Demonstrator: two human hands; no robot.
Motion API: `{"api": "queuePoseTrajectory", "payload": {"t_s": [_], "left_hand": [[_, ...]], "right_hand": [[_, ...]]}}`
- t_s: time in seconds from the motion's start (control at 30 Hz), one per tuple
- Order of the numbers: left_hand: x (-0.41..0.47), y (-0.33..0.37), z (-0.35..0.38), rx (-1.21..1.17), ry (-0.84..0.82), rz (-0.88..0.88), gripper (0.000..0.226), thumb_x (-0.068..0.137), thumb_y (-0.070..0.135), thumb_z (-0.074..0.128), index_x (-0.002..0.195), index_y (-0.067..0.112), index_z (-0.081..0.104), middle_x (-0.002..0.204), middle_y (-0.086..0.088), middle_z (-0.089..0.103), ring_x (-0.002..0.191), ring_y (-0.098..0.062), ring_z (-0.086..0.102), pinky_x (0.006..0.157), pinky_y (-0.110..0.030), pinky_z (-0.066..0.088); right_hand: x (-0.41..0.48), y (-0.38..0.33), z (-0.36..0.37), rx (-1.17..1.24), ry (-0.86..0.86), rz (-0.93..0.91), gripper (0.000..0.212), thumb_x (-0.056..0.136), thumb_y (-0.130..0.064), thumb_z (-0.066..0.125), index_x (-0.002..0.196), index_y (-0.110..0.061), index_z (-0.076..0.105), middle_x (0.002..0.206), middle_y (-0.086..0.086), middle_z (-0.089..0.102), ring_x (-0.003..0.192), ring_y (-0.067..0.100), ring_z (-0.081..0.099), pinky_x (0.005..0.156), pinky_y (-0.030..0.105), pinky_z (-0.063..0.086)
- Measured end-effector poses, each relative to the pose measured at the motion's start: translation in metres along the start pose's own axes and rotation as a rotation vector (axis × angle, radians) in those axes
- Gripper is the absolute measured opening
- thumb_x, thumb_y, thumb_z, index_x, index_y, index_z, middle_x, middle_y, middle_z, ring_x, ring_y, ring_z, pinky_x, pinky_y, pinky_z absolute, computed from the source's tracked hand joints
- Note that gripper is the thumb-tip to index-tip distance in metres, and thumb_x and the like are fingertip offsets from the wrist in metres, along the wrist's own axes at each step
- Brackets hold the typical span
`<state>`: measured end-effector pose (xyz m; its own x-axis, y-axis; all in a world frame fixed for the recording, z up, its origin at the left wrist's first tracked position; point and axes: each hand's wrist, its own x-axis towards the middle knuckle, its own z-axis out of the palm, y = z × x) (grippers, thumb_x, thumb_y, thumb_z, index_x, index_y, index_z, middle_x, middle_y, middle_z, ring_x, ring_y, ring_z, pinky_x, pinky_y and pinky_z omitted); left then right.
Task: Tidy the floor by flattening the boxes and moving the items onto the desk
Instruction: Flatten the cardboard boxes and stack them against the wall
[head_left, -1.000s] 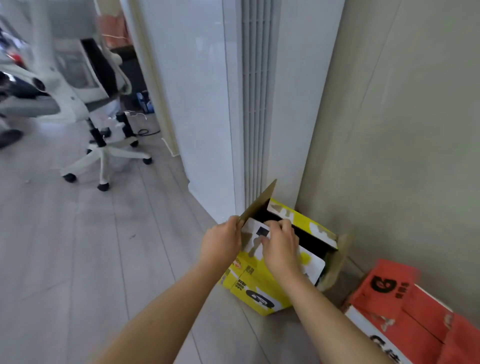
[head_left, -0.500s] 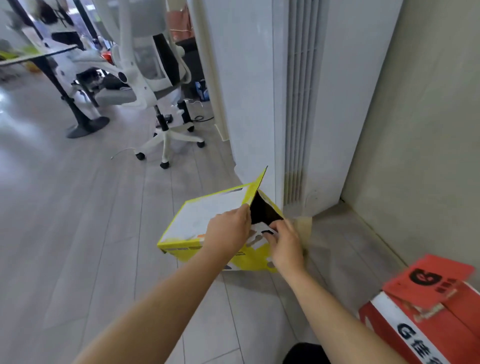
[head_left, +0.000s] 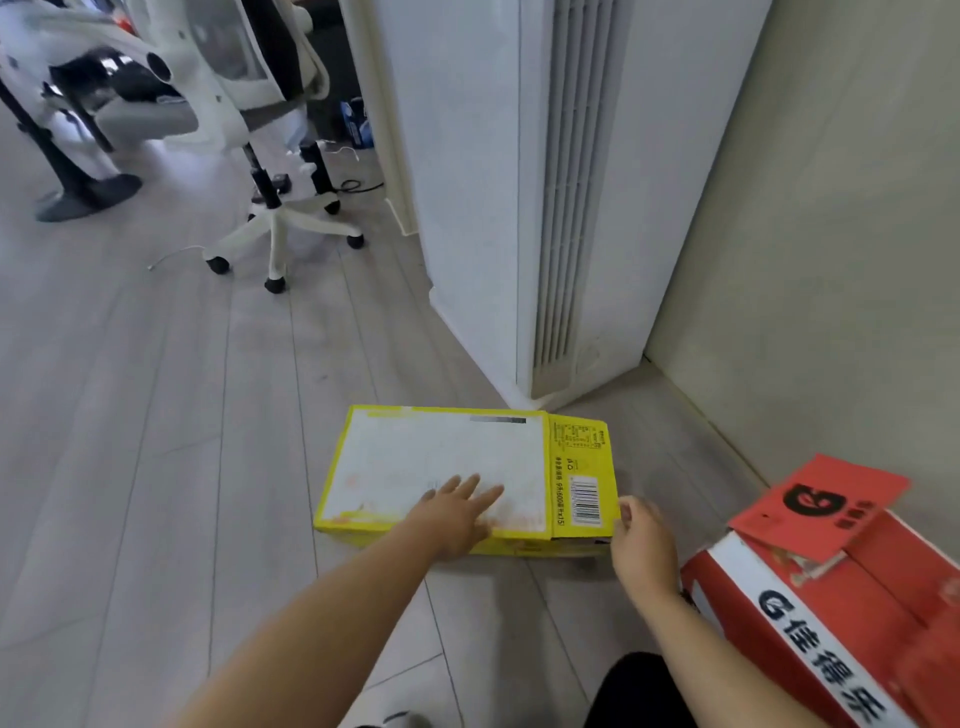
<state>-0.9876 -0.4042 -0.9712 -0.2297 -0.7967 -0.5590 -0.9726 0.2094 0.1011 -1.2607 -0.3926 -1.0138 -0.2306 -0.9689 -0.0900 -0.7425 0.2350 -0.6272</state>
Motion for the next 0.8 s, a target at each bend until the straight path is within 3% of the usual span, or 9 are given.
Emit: {"api": "queuePoseTrajectory", "payload": {"t_s": [0.1, 0.23, 0.33, 0.37, 0.43, 0.5, 0.53, 0.67, 0.8], "left_hand": [[-0.001, -0.015, 0.009, -0.019, -0.008, -0.037, 0.063, 0.104, 0.05, 0.034, 0.158, 0.041, 0.003, 0.168, 0.0, -0.001, 0.154, -0.027, 0.002, 0.122, -0.051, 0.015], [-0.007, -0.042, 0.018, -0.033, 0.046, -0.102, 0.06, 0.103, 0.054, 0.029, 0.158, 0.04, 0.007, 0.168, 0.001, 0.002, 0.154, -0.026, 0.003, 0.122, -0.051, 0.013], [-0.014, -0.069, 0.033, -0.045, 0.138, -0.209, 0.059, 0.103, 0.056, 0.025, 0.157, 0.04, 0.007, 0.168, 0.002, 0.0, 0.154, -0.029, 0.0, 0.122, -0.053, 0.011], [-0.017, -0.078, 0.041, -0.061, 0.167, -0.261, 0.06, 0.102, 0.059, 0.025, 0.157, 0.042, 0.006, 0.168, 0.003, -0.002, 0.153, -0.032, -0.001, 0.121, -0.055, 0.01], [-0.022, -0.095, 0.059, -0.127, 0.216, -0.377, 0.062, 0.098, 0.067, 0.022, 0.154, 0.05, 0.001, 0.167, 0.005, -0.01, 0.152, -0.036, -0.007, 0.12, -0.059, 0.006], [-0.026, -0.106, 0.079, -0.172, 0.268, -0.425, 0.065, 0.093, 0.075, 0.017, 0.151, 0.056, -0.005, 0.166, 0.008, -0.017, 0.151, -0.037, -0.015, 0.117, -0.062, 0.0], [-0.029, -0.108, 0.089, -0.161, 0.306, -0.417, 0.067, 0.091, 0.078, 0.015, 0.151, 0.057, -0.007, 0.166, 0.009, -0.017, 0.151, -0.036, -0.017, 0.117, -0.063, -0.003], [-0.03, -0.109, 0.114, -0.124, 0.462, -0.363, 0.07, 0.089, 0.08, 0.016, 0.152, 0.057, -0.003, 0.167, 0.007, -0.011, 0.152, -0.034, -0.014, 0.117, -0.06, -0.009], [-0.034, -0.105, 0.129, -0.155, 0.551, -0.328, 0.068, 0.09, 0.077, 0.018, 0.153, 0.054, 0.011, 0.168, 0.005, 0.001, 0.153, -0.036, -0.004, 0.119, -0.059, -0.003]], "right_hand": [[-0.004, -0.013, 0.003, -0.073, 0.035, -0.147, 0.023, 0.089, -0.01, 0.062, 0.112, -0.012, 0.065, 0.111, 0.004, 0.059, 0.098, 0.027, 0.06, 0.078, 0.033, 0.048], [-0.012, -0.052, 0.035, -0.178, -0.036, -0.378, 0.027, 0.075, -0.011, 0.078, 0.1, -0.014, 0.07, 0.108, 0.006, 0.064, 0.1, 0.033, 0.062, 0.081, 0.041, 0.052], [-0.024, -0.089, 0.069, -0.286, -0.178, -0.526, 0.041, 0.074, -0.028, 0.08, 0.113, -0.023, 0.067, 0.133, 0.005, 0.059, 0.12, 0.031, 0.057, 0.09, 0.044, 0.049], [-0.028, -0.098, 0.082, -0.341, -0.248, -0.568, 0.049, 0.08, -0.037, 0.074, 0.126, -0.028, 0.061, 0.148, 0.004, 0.046, 0.134, 0.029, 0.045, 0.101, 0.046, 0.043], [-0.034, -0.107, 0.107, -0.468, -0.402, -0.614, 0.06, 0.092, -0.052, 0.054, 0.147, -0.038, 0.035, 0.164, -0.003, 0.009, 0.151, 0.022, 0.008, 0.118, 0.046, 0.015], [-0.04, -0.102, 0.13, -0.543, -0.457, -0.621, 0.063, 0.096, -0.06, 0.035, 0.152, -0.043, 0.011, 0.163, -0.006, -0.012, 0.15, 0.02, -0.014, 0.12, 0.047, -0.006], [-0.041, -0.097, 0.139, -0.573, -0.434, -0.64, 0.062, 0.097, -0.061, 0.028, 0.152, -0.045, 0.006, 0.162, -0.005, -0.014, 0.149, 0.021, -0.018, 0.118, 0.049, -0.009], [-0.036, -0.077, 0.152, -0.648, -0.254, -0.74, 0.055, 0.098, -0.056, 0.022, 0.152, -0.045, 0.018, 0.164, -0.004, 0.008, 0.151, 0.022, 0.002, 0.119, 0.052, 0.006], [-0.048, -0.076, 0.148, -0.639, -0.229, -0.72, 0.055, 0.099, -0.058, 0.016, 0.151, -0.043, 0.023, 0.164, -0.005, 0.01, 0.151, 0.02, 0.004, 0.12, 0.051, 0.008]]}}
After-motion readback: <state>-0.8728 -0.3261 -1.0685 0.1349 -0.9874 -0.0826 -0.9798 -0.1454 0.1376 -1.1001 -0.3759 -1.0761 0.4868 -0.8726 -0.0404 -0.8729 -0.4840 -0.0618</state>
